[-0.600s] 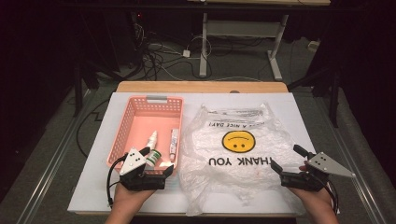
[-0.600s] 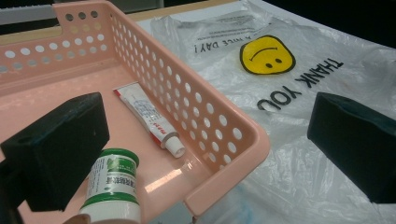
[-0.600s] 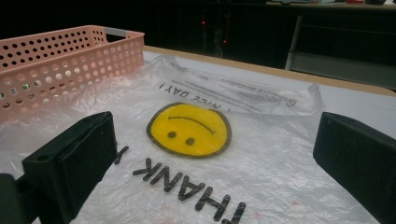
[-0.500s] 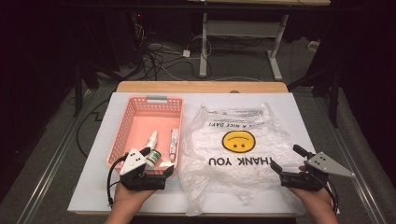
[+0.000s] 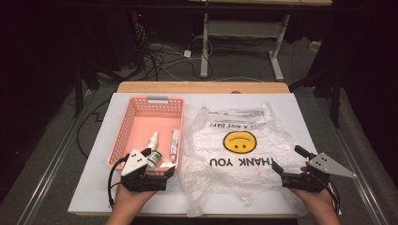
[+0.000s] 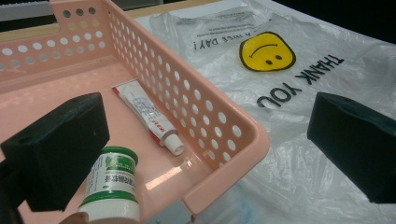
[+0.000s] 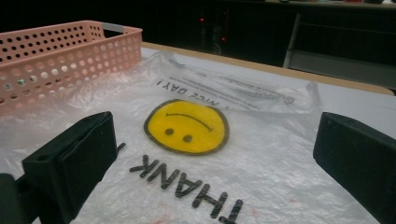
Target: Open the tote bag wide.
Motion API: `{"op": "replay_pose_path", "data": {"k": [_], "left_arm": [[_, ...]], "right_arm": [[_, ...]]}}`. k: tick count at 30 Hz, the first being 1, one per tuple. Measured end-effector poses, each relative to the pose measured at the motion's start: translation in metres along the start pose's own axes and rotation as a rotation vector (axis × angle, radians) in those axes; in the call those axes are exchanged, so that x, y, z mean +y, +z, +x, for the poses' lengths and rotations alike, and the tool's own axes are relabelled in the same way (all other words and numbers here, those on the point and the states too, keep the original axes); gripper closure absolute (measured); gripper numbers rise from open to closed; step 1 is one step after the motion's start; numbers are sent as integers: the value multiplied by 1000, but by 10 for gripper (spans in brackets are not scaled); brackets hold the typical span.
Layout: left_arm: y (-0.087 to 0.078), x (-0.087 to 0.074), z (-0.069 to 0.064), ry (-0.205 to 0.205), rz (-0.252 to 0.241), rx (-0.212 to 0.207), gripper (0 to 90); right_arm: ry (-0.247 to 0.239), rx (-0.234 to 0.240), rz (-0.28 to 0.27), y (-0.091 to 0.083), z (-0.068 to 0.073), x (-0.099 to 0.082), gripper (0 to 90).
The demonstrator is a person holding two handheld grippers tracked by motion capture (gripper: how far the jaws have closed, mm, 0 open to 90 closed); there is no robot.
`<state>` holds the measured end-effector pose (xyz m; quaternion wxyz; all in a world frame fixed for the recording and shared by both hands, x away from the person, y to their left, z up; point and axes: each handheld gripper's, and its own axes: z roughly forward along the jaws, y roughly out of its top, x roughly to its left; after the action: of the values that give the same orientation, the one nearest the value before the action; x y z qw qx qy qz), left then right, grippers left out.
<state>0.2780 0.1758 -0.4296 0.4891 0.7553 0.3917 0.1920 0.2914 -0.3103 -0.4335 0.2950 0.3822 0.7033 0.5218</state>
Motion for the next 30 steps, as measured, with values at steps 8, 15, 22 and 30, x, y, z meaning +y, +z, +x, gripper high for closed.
{"op": "replay_pose_path", "data": {"k": [8, 15, 22, 30], "left_arm": [[-1, 5, -2, 18, 22, 21, 0], [-6, 1, -2, 16, 30, 7, 0], [-6, -3, -1, 20, -3, 9, 0], [-4, -5, 0, -30, 18, -6, 0]], "right_arm": [[-21, -19, 39, 5, -10, 4, 13], [-23, -82, 130, 25, -38, 15, 92], [39, -132, 171, 50, -68, 14, 187], [85, -149, 212, 73, -95, 21, 322]]}}
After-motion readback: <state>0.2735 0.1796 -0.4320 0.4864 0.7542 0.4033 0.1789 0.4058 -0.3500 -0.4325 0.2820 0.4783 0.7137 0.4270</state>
